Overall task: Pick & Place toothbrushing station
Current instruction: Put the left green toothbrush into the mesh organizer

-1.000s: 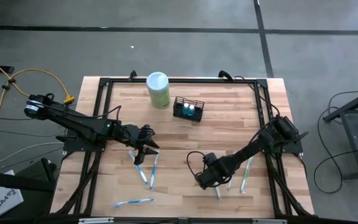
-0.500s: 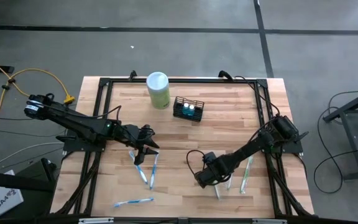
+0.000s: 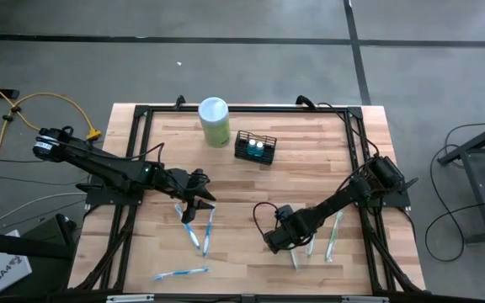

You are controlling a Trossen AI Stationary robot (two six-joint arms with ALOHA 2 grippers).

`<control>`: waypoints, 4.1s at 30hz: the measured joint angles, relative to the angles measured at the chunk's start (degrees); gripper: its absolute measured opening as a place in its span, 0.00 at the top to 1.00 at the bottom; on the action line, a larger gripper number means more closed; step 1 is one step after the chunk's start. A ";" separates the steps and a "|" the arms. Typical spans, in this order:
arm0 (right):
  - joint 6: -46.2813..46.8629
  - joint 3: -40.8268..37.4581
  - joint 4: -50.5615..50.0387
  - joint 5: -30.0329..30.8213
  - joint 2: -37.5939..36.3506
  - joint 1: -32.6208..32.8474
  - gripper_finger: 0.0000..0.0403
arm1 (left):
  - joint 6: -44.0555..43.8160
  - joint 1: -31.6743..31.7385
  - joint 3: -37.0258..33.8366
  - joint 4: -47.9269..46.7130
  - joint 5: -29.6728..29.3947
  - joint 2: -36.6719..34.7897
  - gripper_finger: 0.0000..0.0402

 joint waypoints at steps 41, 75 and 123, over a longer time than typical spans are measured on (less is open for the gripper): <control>-24.35 -0.06 13.74 23.50 -10.14 -3.03 0.99 | 0.14 0.01 -0.02 4.74 4.03 0.02 0.68; -65.43 -0.03 38.62 59.92 -10.12 -12.15 0.99 | 7.91 13.49 -0.02 10.13 6.64 -0.09 0.68; -49.72 -0.01 24.14 83.26 -10.01 -27.39 1.00 | 15.47 16.55 0.05 9.86 6.69 -0.11 0.68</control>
